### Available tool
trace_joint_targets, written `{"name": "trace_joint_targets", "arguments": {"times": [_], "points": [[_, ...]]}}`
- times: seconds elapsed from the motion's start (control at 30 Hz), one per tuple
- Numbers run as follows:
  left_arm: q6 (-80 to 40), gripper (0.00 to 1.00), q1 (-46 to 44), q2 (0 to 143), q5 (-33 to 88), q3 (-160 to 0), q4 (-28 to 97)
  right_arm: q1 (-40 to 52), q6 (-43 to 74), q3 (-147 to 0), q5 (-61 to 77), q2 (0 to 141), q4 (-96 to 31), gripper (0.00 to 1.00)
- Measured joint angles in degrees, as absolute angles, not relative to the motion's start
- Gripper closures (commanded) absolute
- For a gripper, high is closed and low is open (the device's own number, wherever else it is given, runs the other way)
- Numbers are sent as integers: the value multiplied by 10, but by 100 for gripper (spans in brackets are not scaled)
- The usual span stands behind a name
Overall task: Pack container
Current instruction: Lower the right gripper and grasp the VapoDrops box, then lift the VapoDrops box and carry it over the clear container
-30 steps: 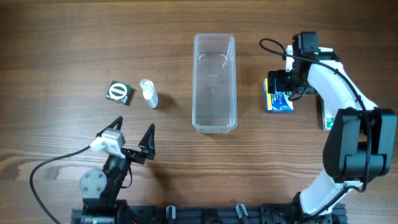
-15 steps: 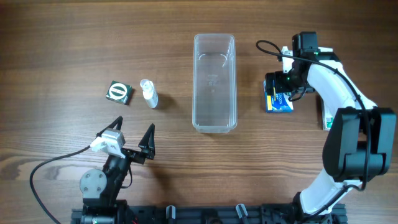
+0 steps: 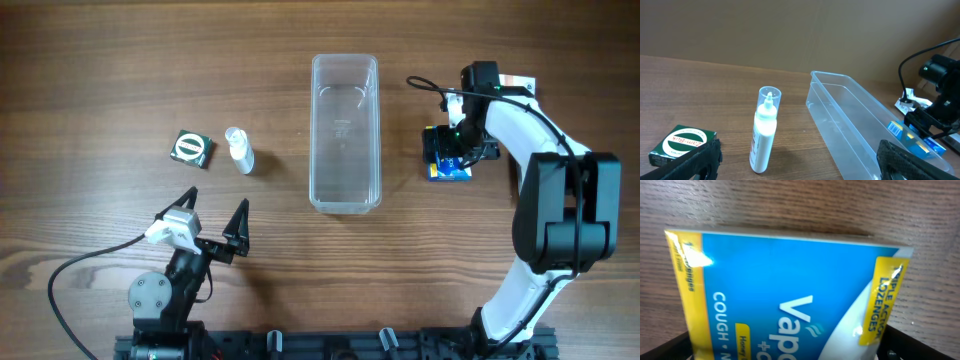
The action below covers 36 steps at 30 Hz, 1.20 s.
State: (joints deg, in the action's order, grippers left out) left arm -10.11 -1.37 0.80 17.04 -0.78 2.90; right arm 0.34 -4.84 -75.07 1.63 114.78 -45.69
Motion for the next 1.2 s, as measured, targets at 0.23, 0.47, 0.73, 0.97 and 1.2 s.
{"name": "trace_joint_targets", "arguments": {"times": [0.23, 0.47, 0.73, 0.97, 1.2], "points": [[-101, 0, -14, 8, 170, -8, 29, 3, -47, -751, 15, 1148, -456, 6], [-101, 0, -14, 8, 170, -8, 29, 3, -39, -751, 13, 1148, -456, 16], [-101, 0, -14, 8, 170, -8, 29, 3, -27, -751, 12, 1148, -457, 21], [-101, 0, -14, 8, 170, -8, 29, 6, -11, -751, 14, 1119, -468, 22], [-101, 0, -14, 8, 170, -8, 29, 54, 15, -769, 36, 1046, -488, 23]]}}
